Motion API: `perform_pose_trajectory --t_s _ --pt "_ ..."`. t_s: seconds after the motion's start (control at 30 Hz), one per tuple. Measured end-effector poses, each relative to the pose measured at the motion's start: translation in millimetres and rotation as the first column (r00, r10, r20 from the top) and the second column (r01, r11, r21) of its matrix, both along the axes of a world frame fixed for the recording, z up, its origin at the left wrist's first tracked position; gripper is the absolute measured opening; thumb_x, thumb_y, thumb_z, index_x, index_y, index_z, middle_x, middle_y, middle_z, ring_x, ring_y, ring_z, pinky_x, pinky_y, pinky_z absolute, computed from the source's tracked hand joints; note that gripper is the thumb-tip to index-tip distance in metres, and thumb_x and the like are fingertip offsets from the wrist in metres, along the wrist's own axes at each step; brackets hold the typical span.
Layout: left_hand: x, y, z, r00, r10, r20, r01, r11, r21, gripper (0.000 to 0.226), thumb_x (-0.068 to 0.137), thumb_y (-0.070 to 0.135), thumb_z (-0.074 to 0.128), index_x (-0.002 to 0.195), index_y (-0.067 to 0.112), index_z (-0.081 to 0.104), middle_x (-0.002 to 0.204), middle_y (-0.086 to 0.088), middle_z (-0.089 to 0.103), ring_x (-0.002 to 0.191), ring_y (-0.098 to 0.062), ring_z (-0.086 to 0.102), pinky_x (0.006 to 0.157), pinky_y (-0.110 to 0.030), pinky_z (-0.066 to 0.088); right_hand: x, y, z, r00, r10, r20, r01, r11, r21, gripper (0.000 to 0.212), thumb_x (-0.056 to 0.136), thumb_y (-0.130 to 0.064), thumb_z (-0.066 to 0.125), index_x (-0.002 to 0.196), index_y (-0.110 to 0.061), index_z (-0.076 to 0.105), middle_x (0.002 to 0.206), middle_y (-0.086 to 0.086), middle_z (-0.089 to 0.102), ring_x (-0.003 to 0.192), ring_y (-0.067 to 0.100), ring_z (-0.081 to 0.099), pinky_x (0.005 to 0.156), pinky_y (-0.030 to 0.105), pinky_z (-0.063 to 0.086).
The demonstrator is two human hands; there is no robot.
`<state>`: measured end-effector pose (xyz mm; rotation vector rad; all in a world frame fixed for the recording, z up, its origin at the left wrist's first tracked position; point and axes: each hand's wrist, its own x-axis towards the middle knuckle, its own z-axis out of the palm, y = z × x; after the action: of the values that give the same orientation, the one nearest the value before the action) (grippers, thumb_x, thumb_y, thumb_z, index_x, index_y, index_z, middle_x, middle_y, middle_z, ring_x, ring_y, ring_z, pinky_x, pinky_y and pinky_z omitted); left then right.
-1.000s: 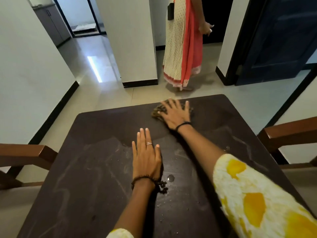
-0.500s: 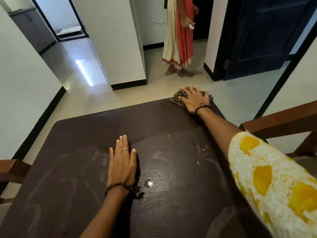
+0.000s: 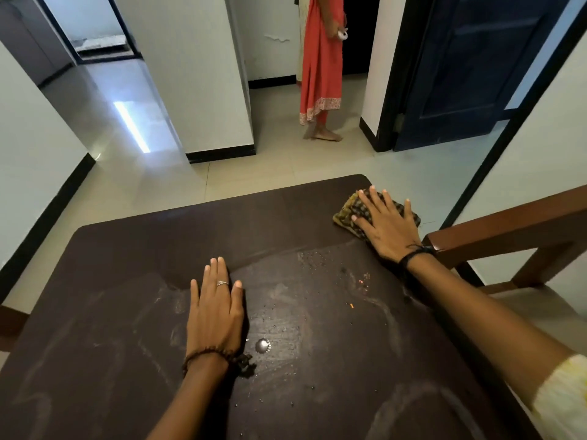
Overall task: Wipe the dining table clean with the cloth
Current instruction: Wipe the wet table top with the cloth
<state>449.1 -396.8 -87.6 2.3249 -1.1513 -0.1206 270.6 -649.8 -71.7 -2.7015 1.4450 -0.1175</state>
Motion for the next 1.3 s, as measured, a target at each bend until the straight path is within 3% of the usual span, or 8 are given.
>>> perform_pose_trajectory --t_s 0.13,0.3,0.5,0.67,0.9,1.07,1.17,1.3 --pt "2 -2 -3 0.999 0.008 0.031 -0.009 0.999 0.037 0.061 0.086 0.043 0.009 0.14 0.016 -0.001 0.151 0.002 0.004 0.133 -0.001 -0.004 0.11 -0.024 -0.009 23 -24 3 0.999 -0.038 0.036 0.037 0.998 0.049 0.058 0.098 -0.05 0.022 0.149 -0.029 0.008 0.158 0.0 0.003 0.144 0.022 0.001 0.114 0.052 -0.002" --pt "4 -2 -5 1.0 0.004 0.026 -0.005 1.0 0.021 0.048 0.097 0.037 0.015 0.136 0.021 -0.006 0.149 0.004 0.0 0.134 -0.002 -0.004 0.112 -0.027 -0.007 87 -34 4 0.986 -0.164 0.029 0.162 0.985 0.06 0.063 0.095 -0.057 0.02 0.149 -0.026 0.01 0.158 0.004 0.003 0.144 0.025 -0.001 0.112 0.057 -0.007" --pt "1 -4 1 1.0 -0.021 0.017 0.022 0.997 -0.067 0.058 0.097 0.017 0.032 0.144 0.019 -0.002 0.145 0.01 -0.004 0.134 -0.001 -0.002 0.112 -0.026 -0.004 158 40 2 0.99 0.138 0.034 -0.14 0.987 0.079 0.087 0.081 -0.078 0.025 0.15 -0.028 0.009 0.158 0.005 -0.001 0.144 0.025 -0.004 0.108 0.059 -0.012" --pt "-1 -3 4 1.0 -0.007 -0.007 0.007 0.994 -0.113 0.06 0.097 0.014 0.033 0.145 0.016 -0.001 0.149 0.007 -0.003 0.135 -0.004 -0.003 0.11 -0.023 -0.007 146 70 2 0.939 0.34 0.049 -0.342 0.938 0.055 0.07 0.089 -0.067 0.026 0.148 -0.033 0.01 0.158 0.001 0.003 0.144 0.021 -0.002 0.11 0.056 -0.011" --pt "9 14 18 0.977 -0.13 -0.168 0.089 0.969 -0.231 0.052 0.098 0.016 0.034 0.145 0.02 0.011 0.146 0.011 0.007 0.13 -0.002 0.004 0.112 -0.028 0.004 39 8 11 0.998 -0.053 0.022 0.05 0.993 0.104 0.066 0.092 -0.062 0.022 0.149 -0.032 0.007 0.158 0.001 -0.001 0.144 0.023 0.0 0.112 0.055 -0.004" --pt "85 81 27 0.997 -0.06 0.047 0.065 0.993 -0.101 0.047 0.096 0.012 0.04 0.141 0.01 0.029 0.149 -0.009 0.024 0.136 -0.016 0.014 0.111 -0.035 0.007 49 33 13 0.976 -0.219 0.011 0.216 0.968 0.124 0.071 0.09 -0.067 0.019 0.15 -0.03 0.007 0.158 0.001 -0.002 0.144 0.023 -0.005 0.11 0.056 -0.009" --pt "127 127 23 0.992 0.02 0.123 -0.028 0.997 0.067 0.047 0.095 0.015 0.042 0.139 0.006 0.03 0.147 -0.015 0.028 0.137 -0.027 0.019 0.112 -0.044 0.01 98 65 9 0.985 -0.167 0.045 0.162 0.981 0.106 0.073 0.089 -0.069 0.019 0.15 -0.03 0.007 0.158 0.002 -0.003 0.144 0.023 -0.006 0.109 0.056 -0.012" --pt "143 157 9 0.987 0.153 0.042 -0.157 0.978 0.134 0.052 0.096 0.022 0.039 0.143 0.007 0.021 0.148 -0.016 0.024 0.137 -0.028 0.019 0.113 -0.044 0.01 186 126 4 0.999 0.003 0.04 -0.006 0.997 0.081 0.073 0.089 -0.068 0.021 0.149 -0.029 0.007 0.158 0.004 -0.004 0.144 0.024 -0.006 0.108 0.058 -0.012"
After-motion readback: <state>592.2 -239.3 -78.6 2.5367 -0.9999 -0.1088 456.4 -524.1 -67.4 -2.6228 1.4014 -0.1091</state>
